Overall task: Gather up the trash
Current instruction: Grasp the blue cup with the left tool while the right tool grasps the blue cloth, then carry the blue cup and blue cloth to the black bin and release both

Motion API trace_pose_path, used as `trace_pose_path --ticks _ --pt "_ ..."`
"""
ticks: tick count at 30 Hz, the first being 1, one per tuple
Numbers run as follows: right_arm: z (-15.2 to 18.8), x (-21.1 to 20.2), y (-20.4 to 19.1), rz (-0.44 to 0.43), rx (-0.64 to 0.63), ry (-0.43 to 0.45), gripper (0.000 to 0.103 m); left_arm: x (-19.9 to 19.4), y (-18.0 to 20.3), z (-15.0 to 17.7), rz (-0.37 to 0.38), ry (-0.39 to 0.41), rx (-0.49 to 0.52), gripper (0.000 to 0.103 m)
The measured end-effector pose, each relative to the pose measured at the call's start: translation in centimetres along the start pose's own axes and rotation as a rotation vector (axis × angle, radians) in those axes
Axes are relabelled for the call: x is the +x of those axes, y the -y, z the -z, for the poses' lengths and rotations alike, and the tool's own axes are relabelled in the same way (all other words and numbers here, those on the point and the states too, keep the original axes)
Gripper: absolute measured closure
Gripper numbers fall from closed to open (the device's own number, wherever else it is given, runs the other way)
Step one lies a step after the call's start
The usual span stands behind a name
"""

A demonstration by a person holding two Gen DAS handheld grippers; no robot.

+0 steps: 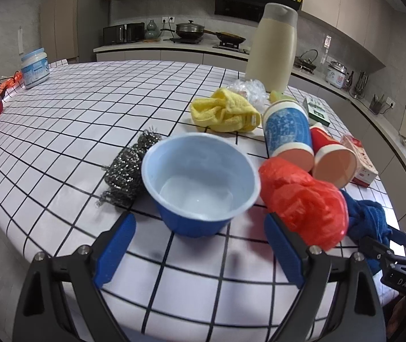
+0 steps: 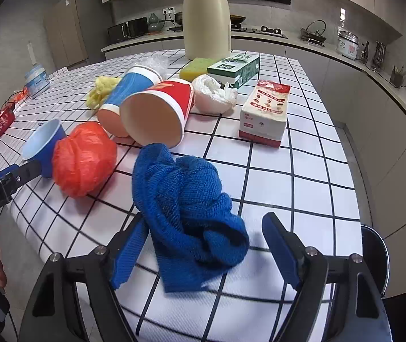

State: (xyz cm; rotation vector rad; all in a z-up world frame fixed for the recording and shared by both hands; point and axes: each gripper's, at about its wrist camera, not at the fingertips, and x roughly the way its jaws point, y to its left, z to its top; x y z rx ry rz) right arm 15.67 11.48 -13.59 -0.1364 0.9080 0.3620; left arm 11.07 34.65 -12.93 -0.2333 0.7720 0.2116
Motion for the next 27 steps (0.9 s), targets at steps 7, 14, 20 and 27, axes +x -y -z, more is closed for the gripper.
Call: trace_pose_path --ticks 7,14,20,27 --pt "-0.9 1.6 0.0 0.013 -0.002 0.010 0.032 1.5 -0.5 -0.8 0.012 -0.003 -0.014 0.011" --pt "-2.6 2.6 0.6 0.015 0.026 0.022 0.050 2.3 -1.1 -1.3 0.026 -0.004 -0.037 0.020" --pt "-2.0 1.5 0.3 0.033 0.011 0.025 0.044 1.7 -1.1 -1.0 0.053 0.016 -0.028 0.025" --pt "-1.7 1.1 0.8 -0.013 0.023 0.033 0.071 0.8 -0.5 -0.8 0.049 0.023 -0.002 0.025"
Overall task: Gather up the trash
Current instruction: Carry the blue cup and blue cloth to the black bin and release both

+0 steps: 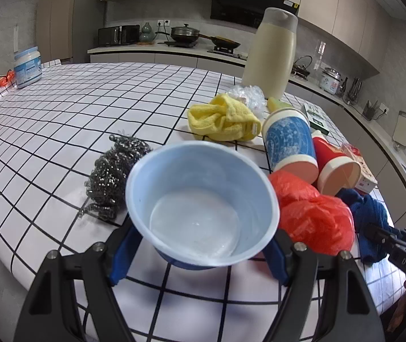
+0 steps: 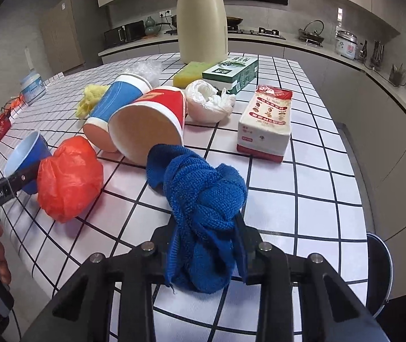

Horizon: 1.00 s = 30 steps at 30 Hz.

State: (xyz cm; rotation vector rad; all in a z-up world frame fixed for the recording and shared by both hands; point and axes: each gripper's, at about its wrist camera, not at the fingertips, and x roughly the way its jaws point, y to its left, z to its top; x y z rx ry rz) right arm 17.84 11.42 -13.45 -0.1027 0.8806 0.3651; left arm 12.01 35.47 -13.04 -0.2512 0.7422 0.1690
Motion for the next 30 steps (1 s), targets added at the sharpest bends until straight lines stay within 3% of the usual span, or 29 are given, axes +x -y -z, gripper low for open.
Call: trace_pose_path --ticks 9,17,30 --pt "-0.2 -2.4 0.4 -0.024 0.010 0.051 0.074 -2.2 1.3 0.7 -0.023 0.016 0.034 0.025" --pt "-0.1 -5.6 2.3 -0.031 0.028 0.111 0.074 -5.9 4.6 0.7 -0.038 0.089 0.075 0.025" --pt "2.0 -11.8 12.3 0.017 0.088 0.141 0.074 -8.1 15.0 2.3 0.049 0.106 0.147 0.025"
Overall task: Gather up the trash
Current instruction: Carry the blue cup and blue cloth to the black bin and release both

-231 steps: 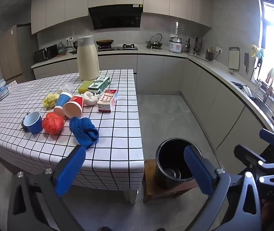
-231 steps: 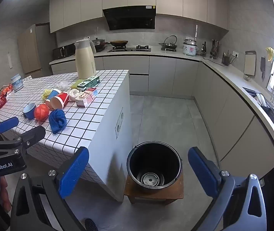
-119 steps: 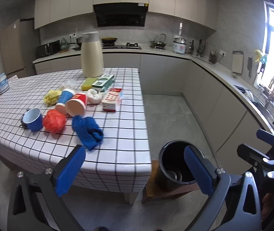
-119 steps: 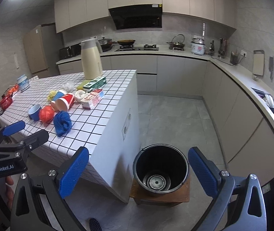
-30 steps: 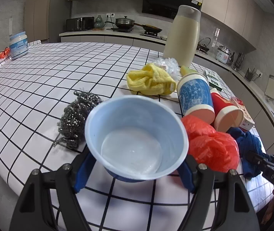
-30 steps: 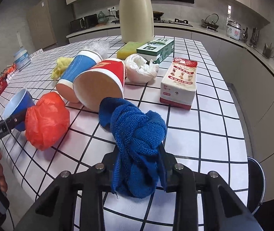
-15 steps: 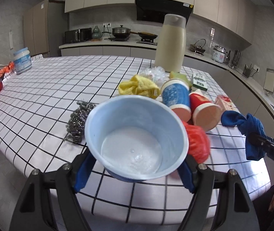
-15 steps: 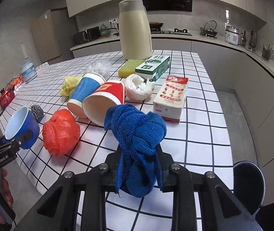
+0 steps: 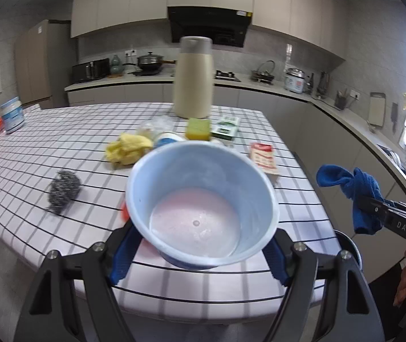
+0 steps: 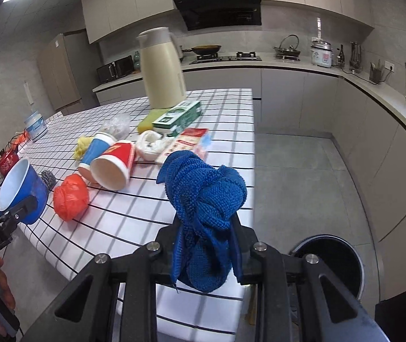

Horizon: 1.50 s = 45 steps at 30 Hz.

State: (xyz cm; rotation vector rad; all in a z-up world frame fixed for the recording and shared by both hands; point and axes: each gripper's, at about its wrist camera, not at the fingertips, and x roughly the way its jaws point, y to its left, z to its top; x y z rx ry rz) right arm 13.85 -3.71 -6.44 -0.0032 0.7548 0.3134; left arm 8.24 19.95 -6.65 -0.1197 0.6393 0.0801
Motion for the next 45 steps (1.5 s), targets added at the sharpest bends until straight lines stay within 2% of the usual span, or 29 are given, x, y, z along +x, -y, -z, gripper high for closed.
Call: trace_pose_path --ticks 12,18,23,31,40,42,43,45 --pt "3.6 -5.1 13.5 0.099 0.085 -0.029 0.073 1.8 13.2 1.3 0.168 -0.049 0.113 0.025" --pt "6.5 -5.5 19.3 0.104 0.107 -0.086 0.073 3.2 19.6 2.8 0.239 -0.097 0.158 0.025" --pt "8.7 -5.2 23.0 0.092 0.109 -0.134 0.073 4.8 24.4 4.5 0.265 -0.141 0.178 0.025" --pt "11.6 -2.3 27.2 0.034 0.080 -0.207 0.073 8.3 29.0 8.1 0.253 -0.230 0.185 0.025" --pt "14.3 4.6 29.8 -0.055 0.033 -0.320 0.071 13.2 31.3 11.9 0.231 -0.343 0.148 0.024" --pt "14.9 6.4 30.4 -0.064 0.012 -0.333 0.065 14.7 31.4 12.4 0.222 -0.377 0.119 0.020" --pt "15.4 7.5 30.8 -0.050 -0.009 -0.350 0.053 15.2 31.2 12.5 0.212 -0.392 0.101 0.019" --pt "16.4 9.3 31.9 -0.002 -0.018 -0.388 0.045 15.7 31.1 12.5 0.208 -0.402 0.072 0.018"
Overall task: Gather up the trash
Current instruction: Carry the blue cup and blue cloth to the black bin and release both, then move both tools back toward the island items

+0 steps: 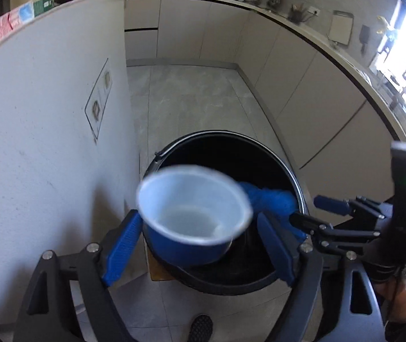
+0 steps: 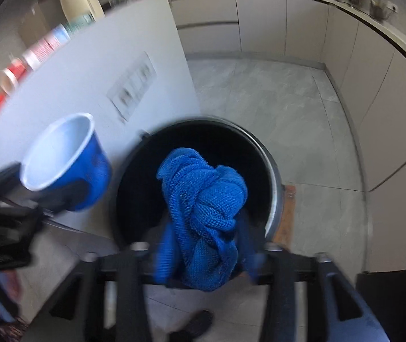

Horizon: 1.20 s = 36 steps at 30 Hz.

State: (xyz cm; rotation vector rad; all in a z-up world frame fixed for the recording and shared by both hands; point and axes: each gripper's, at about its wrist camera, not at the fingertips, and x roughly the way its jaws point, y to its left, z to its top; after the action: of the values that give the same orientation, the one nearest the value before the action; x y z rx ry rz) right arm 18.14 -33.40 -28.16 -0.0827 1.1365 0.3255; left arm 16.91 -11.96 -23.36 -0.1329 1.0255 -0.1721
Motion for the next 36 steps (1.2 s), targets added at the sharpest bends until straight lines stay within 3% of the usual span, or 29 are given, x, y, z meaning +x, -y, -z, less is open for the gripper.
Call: trace_pose_path --ticks 2,5,9,15,17,19,22,30,36 --pt "0.3 1.1 1.4 0.015 0.024 -0.037 0.045 -0.1 0.2 0.1 -0.017 0.014 0.006 0.015" --pt "0.7 0.7 2.5 0.025 0.041 -0.022 0.045 0.1 1.0 0.7 -0.035 0.015 0.021 0.015" --pt "0.6 -0.3 3.2 0.049 0.056 0.004 0.030 0.3 1.6 0.7 -0.054 0.003 0.030 0.012" --pt "-0.1 -2.9 4.0 0.068 0.083 0.040 0.028 -2.0 2.6 -0.1 -0.079 0.055 0.057 0.006" --pt "-0.4 -4.1 3.9 0.074 0.085 0.063 0.021 -3.0 2.9 -0.4 -0.084 0.071 0.064 0.005" --pt "-0.8 -5.6 3.8 0.083 0.084 0.083 0.006 -4.3 3.1 -0.9 -0.095 0.090 0.068 0.003" --pt "-1.5 -7.4 3.2 0.089 0.081 0.105 0.001 -6.3 3.2 -1.4 -0.098 0.118 0.066 0.002" --pt "-2.8 -11.9 1.5 0.105 0.089 0.173 0.000 -10.6 2.0 -2.1 -0.100 0.184 0.065 0.000" --pt "-4.0 -15.9 -1.7 0.101 0.073 0.285 0.000 -13.9 -0.8 -2.0 -0.125 0.247 0.023 0.000"
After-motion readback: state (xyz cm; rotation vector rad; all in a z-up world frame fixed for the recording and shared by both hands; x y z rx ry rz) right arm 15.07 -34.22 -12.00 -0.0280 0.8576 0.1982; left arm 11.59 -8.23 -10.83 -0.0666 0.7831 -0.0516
